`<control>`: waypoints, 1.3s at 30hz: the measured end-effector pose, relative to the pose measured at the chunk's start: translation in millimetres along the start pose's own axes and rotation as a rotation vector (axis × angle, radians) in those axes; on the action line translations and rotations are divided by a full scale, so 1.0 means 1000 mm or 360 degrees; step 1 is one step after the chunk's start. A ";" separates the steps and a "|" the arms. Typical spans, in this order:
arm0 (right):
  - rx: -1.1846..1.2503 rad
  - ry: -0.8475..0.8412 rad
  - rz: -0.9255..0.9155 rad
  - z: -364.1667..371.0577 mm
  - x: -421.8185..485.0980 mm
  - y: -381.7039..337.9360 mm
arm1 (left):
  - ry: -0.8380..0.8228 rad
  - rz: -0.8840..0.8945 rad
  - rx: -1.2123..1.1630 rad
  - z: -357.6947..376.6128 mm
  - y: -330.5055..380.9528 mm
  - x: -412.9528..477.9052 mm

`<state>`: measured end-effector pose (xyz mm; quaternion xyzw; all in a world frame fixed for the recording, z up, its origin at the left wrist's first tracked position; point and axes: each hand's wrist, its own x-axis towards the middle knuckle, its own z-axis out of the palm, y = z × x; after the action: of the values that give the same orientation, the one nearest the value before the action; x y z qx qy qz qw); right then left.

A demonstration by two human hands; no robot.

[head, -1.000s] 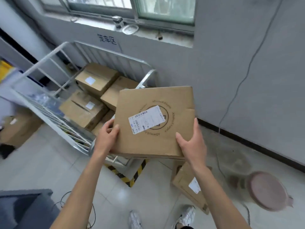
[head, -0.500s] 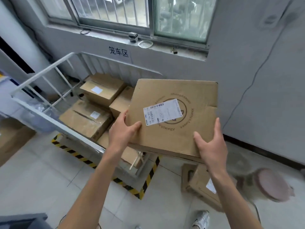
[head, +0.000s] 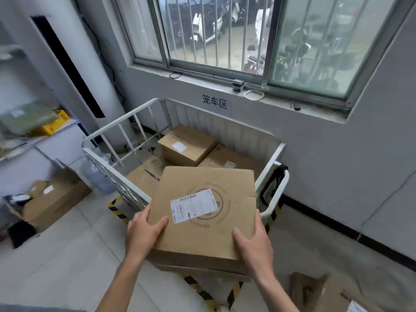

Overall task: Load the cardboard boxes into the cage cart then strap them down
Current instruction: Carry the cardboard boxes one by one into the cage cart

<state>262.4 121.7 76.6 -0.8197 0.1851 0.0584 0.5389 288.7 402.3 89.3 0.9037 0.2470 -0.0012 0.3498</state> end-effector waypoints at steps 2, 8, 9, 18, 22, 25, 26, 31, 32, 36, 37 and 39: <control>-0.0026 0.0033 0.0039 0.026 0.014 -0.008 | -0.0005 -0.0055 0.0001 -0.001 -0.019 0.023; -0.0152 0.0150 0.0023 0.086 0.092 -0.049 | -0.0044 -0.0115 -0.0005 -0.012 -0.012 0.134; -0.0169 0.0147 0.0008 0.094 0.109 -0.057 | -0.0083 -0.0107 -0.0021 -0.014 -0.006 0.154; -0.0056 0.0220 0.0137 0.135 0.200 -0.096 | -0.0238 0.0098 -0.0078 -0.007 0.044 0.289; 0.0072 0.0353 0.0213 0.153 0.231 -0.090 | -0.0482 0.0169 -0.0173 0.024 0.058 0.355; 0.0161 0.0450 0.0326 0.172 0.255 -0.082 | -0.0695 0.0159 -0.0261 0.061 0.059 0.402; 0.0197 0.0476 0.0400 0.179 0.262 -0.078 | -0.0751 0.0145 -0.0259 0.074 0.058 0.416; 0.0137 0.0460 0.0828 0.214 0.287 -0.038 | -0.1131 0.0016 -0.0018 0.139 0.032 0.472; 0.0102 0.0443 0.0901 0.222 0.292 -0.026 | -0.1199 -0.0026 0.0030 0.154 0.023 0.481; -0.0018 0.0401 0.1037 0.264 0.309 0.035 | -0.1392 -0.0058 0.0247 0.217 -0.020 0.502; -0.0027 0.0397 0.1072 0.274 0.312 0.049 | -0.1421 -0.0067 0.0292 0.233 -0.033 0.505; 0.0008 0.0424 0.1127 0.295 0.317 0.075 | -0.1449 -0.0086 0.0334 0.265 -0.060 0.510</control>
<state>558.2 286.1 -203.0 -0.7041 0.5257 0.1334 0.4584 754.8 499.8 -237.3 0.8350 0.0902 -0.4317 0.3291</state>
